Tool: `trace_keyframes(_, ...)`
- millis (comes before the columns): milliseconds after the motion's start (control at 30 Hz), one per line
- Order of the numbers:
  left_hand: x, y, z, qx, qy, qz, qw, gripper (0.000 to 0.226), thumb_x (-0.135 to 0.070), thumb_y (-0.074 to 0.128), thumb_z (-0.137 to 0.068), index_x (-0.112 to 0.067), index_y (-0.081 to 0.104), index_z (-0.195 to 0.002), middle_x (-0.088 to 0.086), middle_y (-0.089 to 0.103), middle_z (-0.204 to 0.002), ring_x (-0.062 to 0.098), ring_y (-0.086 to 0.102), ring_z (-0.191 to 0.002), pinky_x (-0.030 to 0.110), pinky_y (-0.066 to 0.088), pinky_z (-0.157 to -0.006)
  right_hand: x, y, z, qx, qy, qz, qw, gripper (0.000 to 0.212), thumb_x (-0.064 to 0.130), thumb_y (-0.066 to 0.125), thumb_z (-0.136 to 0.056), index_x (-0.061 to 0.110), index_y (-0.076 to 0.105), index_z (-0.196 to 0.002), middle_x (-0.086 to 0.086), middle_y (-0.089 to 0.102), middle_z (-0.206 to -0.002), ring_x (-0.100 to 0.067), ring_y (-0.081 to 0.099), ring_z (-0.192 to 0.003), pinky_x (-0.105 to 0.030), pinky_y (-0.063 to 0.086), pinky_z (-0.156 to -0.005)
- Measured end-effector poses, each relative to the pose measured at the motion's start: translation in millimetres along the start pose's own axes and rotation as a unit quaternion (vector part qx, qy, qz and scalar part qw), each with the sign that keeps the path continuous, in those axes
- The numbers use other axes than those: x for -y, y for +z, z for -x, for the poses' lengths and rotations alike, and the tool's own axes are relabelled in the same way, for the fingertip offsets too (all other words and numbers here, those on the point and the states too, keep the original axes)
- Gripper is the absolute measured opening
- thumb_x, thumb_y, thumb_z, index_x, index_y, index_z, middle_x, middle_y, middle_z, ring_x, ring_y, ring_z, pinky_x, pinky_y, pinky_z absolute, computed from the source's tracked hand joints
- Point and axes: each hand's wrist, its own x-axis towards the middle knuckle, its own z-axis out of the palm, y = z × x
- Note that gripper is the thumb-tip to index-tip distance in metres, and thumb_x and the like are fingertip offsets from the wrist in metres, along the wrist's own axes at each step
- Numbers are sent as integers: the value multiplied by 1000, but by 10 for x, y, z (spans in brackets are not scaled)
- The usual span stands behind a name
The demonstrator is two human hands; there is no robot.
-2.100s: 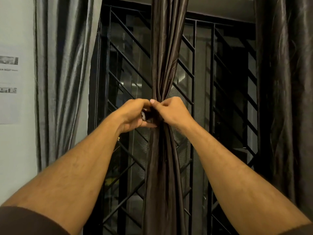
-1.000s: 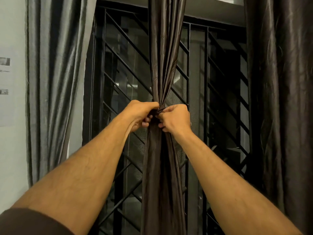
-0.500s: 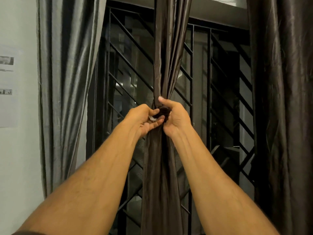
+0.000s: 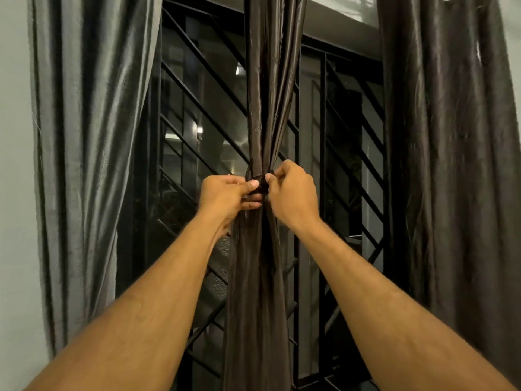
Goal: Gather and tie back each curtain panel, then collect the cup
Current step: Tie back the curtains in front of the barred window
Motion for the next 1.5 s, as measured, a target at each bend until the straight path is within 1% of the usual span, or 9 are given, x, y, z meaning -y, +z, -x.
trace_keyframes(133, -111, -91, -16, 79, 10, -51, 996, 4, 3, 73, -88, 0, 72, -89, 17, 77, -75, 29, 78, -70, 29, 63, -59, -82, -58, -91, 2, 137, -235, 962, 15, 24, 53, -107, 12, 57, -101, -9, 73, -79, -21, 74, -64, -39, 62, -53)
trace_keyframes(267, -148, -119, -90, 67, 16, -66, 995, 3, 3, 75, -87, 2, 74, -89, 19, 77, -76, 28, 78, -70, 25, 62, -58, -198, -68, -265, -42, 151, -261, 952, 17, 24, 52, -107, 11, 55, -96, -9, 70, -75, -17, 69, -57, -31, 55, -48)
trace_keyframes(400, -54, -49, -147, 16, 59, -138, 988, 8, 1, 74, -90, -5, 74, -84, 21, 75, -80, 22, 74, -63, 30, 63, -55, -310, -10, -314, -53, 116, -216, 968, 18, 28, 55, -105, 16, 56, -92, -9, 73, -80, -23, 73, -68, -49, 63, -65)
trace_keyframes(533, 94, 162, -169, -87, 245, -375, 890, 9, -25, 81, -87, -22, 76, -80, -5, 60, -95, 7, 57, -85, 12, 45, -73, -517, -178, -374, -11, 16, -185, 982, 19, 33, 63, -101, 19, 64, -88, -4, 73, -77, -10, 70, -69, -36, 58, -63)
trace_keyframes(667, 349, 768, -15, -150, 369, -398, 827, 17, -29, 76, -89, -19, 68, -77, -5, 54, -84, 5, 52, -69, 17, 41, -60, -908, -528, -479, -5, -22, -128, 991, 25, 45, 67, -96, 23, 64, -86, 1, 70, -72, -16, 67, -67, -46, 58, -68)
trace_keyframes(800, 874, 1674, 58, -100, 366, -358, 853, 21, -32, 73, -89, -16, 66, -77, -3, 64, -74, 18, 62, -67, 39, 53, -64, -1587, -1034, -693, -39, -25, -96, 994, 28, 49, 67, -94, 23, 62, -86, 7, 64, -68, -11, 60, -62, -45, 56, -67)
trace_keyframes(1000, 1383, 3077, -517, -16, 253, -293, 922, 41, -51, 79, -79, -29, 64, -111, -12, 70, -90, 3, 65, -67, 13, 45, -57, -2773, -1967, -1407, -105, -57, -96, 988, 36, 50, 70, -93, 29, 55, -118, 10, 66, -82, -3, 65, -77, -34, 58, -74)
trace_keyframes(1300, 1371, 4322, -1369, 39, 188, -272, 943, 139, -93, 72, -43, -33, 25, -159, 1, 45, -157, 22, 50, -140, 45, 46, -113, -3977, -2593, -2550, -127, -34, -117, 984, 76, 42, 75, -91, 27, 31, -151, 4, 60, -127, -12, 60, -116, -26, 46, -92)
trace_keyframes(1500, 1264, 4740, -1642, 4, 258, -285, 923, 77, -25, 75, -85, -37, 38, -151, -21, 66, -105, -2, 69, -95, 7, 45, -71, -4208, -2493, -3150, -69, 71, -105, 989, 114, 41, 83, -83, 23, 5, -163, -8, 23, -168, -31, 36, -149, -46, 39, -115)
